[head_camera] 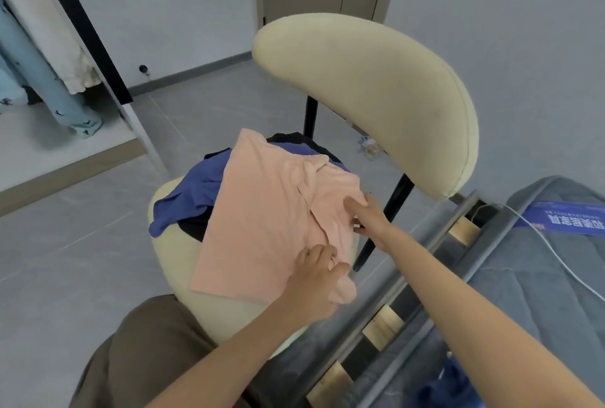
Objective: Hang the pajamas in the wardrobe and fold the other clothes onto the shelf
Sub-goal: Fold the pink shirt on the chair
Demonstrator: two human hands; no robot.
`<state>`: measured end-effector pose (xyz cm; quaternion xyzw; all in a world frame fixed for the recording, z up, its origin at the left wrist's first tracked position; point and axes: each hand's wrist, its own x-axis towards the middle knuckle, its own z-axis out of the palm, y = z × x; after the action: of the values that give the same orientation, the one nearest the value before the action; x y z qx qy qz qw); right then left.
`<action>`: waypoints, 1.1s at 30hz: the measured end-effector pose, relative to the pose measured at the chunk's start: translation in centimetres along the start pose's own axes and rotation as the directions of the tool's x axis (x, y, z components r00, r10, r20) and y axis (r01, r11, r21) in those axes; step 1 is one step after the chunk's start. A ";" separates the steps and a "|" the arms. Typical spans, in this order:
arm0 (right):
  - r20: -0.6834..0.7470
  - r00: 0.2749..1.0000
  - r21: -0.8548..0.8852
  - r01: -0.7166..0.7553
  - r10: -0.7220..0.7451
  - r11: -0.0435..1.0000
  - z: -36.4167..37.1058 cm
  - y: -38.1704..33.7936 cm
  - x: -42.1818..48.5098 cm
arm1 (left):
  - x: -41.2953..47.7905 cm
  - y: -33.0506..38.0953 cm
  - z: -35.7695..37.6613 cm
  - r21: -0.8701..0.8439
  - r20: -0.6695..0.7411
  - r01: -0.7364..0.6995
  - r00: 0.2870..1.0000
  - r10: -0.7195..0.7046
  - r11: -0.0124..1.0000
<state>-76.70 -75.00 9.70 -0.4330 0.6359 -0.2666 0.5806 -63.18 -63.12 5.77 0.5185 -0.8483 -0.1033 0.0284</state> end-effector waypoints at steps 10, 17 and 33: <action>-0.374 0.847 -0.480 0.174 -0.379 0.860 1.3 0.5 0.6 | -0.8 0.4 0.2 0.036 -0.351 0.165 0.925 -0.142 0.986; -0.038 0.927 -0.407 0.328 -0.374 0.852 4.7 -2.6 0.4 | -1.4 -1.3 -1.0 -0.097 -0.389 0.516 0.768 -0.510 0.851; 0.103 0.920 -0.306 0.391 -0.378 0.868 8.7 -5.9 0.9 | -1.2 -4.8 -4.5 -0.305 0.032 0.566 0.810 -0.585 0.766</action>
<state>-66.82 -77.21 12.66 -0.6445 0.5603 -0.2611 0.4500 -57.74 -64.86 9.22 0.7459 -0.6213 -0.2175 0.1016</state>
